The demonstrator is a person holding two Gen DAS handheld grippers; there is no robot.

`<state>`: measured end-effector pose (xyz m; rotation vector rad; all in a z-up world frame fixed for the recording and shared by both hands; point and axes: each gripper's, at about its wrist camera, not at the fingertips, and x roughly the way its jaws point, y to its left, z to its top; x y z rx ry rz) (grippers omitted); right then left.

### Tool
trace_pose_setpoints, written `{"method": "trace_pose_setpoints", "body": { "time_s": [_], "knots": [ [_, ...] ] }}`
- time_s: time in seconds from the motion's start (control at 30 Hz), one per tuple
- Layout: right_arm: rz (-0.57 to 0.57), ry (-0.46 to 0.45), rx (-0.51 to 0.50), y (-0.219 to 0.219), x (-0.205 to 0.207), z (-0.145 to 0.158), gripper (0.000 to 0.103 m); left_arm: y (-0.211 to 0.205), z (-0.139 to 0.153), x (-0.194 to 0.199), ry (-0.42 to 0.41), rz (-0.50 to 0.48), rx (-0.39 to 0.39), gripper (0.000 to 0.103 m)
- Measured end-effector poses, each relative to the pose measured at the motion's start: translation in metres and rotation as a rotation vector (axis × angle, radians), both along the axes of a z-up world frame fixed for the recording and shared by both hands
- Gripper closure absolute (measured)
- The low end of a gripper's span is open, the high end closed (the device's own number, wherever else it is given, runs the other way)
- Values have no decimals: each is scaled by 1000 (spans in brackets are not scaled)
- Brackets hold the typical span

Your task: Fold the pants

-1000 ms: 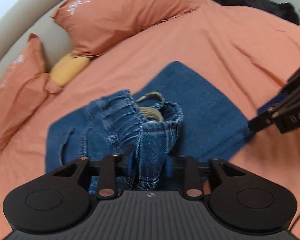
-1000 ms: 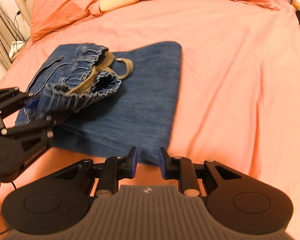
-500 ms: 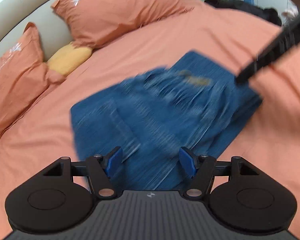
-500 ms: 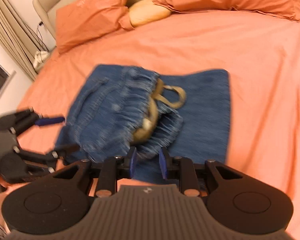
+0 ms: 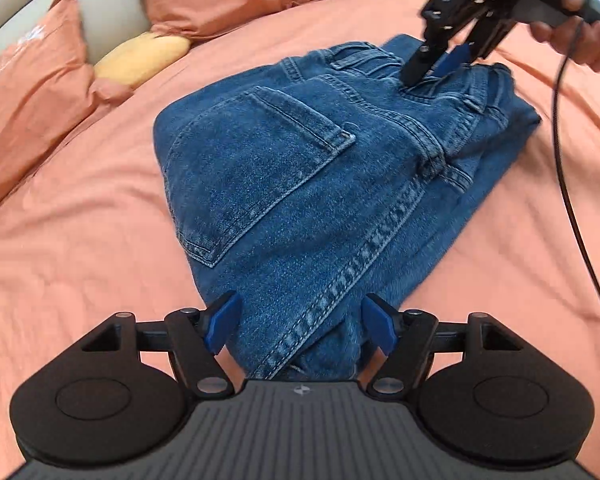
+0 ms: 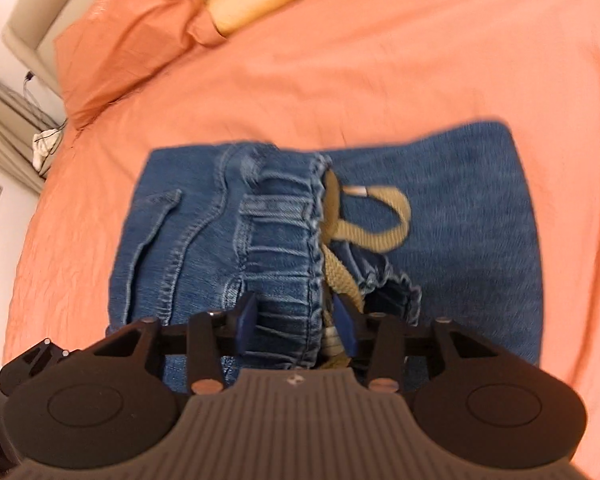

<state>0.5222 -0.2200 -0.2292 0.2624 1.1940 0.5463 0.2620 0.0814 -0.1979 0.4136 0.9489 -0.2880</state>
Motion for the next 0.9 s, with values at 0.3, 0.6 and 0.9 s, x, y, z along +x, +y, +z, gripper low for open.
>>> {"method": "trace_pose_setpoints", "body": {
  "time_s": [0.3, 0.6, 0.9],
  "knots": [
    [110, -196, 18, 17, -24, 70, 101, 8, -1, 1, -7, 23, -21, 72],
    [177, -218, -27, -10, -85, 89, 102, 7, 5, -9, -7, 10, 19, 88],
    [96, -48, -77, -35, -106, -11, 102, 19, 48, 1, 68, -3, -175, 81]
  ]
}}
